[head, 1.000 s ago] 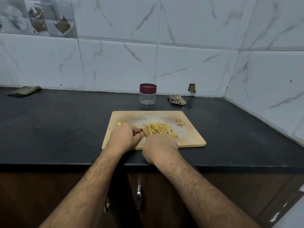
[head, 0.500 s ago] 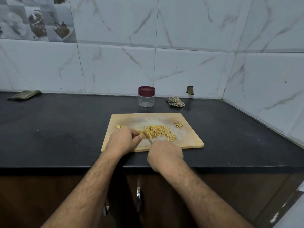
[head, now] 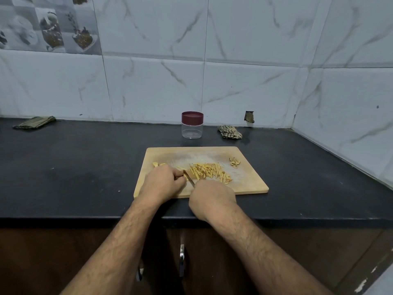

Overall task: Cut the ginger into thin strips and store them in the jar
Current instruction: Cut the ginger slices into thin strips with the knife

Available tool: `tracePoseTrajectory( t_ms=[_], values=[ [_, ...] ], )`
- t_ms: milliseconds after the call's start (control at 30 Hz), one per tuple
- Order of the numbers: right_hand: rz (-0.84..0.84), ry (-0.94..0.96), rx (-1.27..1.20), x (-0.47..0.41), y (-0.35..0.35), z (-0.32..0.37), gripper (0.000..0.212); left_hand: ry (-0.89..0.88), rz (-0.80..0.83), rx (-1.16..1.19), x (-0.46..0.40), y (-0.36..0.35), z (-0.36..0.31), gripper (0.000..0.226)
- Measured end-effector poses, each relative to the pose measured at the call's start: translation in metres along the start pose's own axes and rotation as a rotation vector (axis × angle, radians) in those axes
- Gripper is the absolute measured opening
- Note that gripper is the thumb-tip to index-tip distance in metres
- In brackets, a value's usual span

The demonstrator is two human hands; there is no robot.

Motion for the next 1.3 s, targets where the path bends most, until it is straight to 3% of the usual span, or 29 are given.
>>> tracePoseTrajectory(
  t_ms=[367, 900, 1300],
  values=[
    [0.056, -0.021, 0.094, 0.010, -0.009, -0.003, 0.029, 0.010, -0.016, -0.015, 0.002, 0.001, -0.002, 0.021],
    [-0.024, 0.014, 0.017, 0.009, 0.003, -0.003, 0.034, 0.050, -0.061, 0.083, 0.001, 0.004, 0.002, 0.030],
    [0.019, 0.007, 0.034, -0.003, 0.000, 0.006, 0.034, 0.020, -0.065, 0.052, 0.000, 0.004, 0.000, 0.025]
  ],
)
Point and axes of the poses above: each hand's wrist, its own x-axis away from the middle knuckle, its own y-axis out of the back of the hand, z = x × y, the point moved 7 cm from there along -x, towards the middle knuckle, and after that the axes turned 1 degree about -x, right-handed, at the moved point
